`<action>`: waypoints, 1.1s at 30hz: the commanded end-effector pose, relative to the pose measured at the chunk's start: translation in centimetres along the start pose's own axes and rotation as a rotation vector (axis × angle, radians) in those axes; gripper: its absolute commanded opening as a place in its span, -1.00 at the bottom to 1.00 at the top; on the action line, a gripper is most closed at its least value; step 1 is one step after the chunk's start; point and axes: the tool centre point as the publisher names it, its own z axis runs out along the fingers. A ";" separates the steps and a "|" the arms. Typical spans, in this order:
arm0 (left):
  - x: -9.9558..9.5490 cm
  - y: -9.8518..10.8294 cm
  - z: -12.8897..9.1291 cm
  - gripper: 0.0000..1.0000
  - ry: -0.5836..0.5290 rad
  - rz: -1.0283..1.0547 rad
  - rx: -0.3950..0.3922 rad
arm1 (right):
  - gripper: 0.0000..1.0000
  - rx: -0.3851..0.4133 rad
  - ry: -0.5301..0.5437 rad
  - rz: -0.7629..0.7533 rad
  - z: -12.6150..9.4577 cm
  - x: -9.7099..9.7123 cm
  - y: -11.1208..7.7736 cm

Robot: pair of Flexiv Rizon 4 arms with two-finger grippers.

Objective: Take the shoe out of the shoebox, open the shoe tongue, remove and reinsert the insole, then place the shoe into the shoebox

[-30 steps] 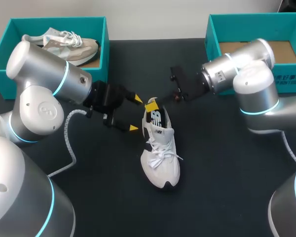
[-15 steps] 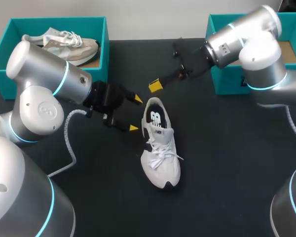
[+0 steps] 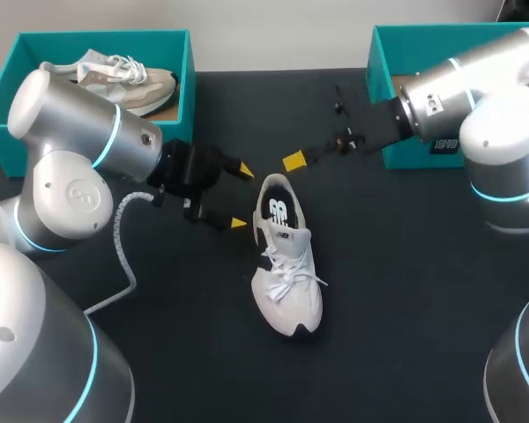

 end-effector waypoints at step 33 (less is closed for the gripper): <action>-3.4 0.2 -14.9 1.00 0.114 0.160 -0.017 | -1.00 0.028 -0.717 0.336 2.0 -0.8 -1.9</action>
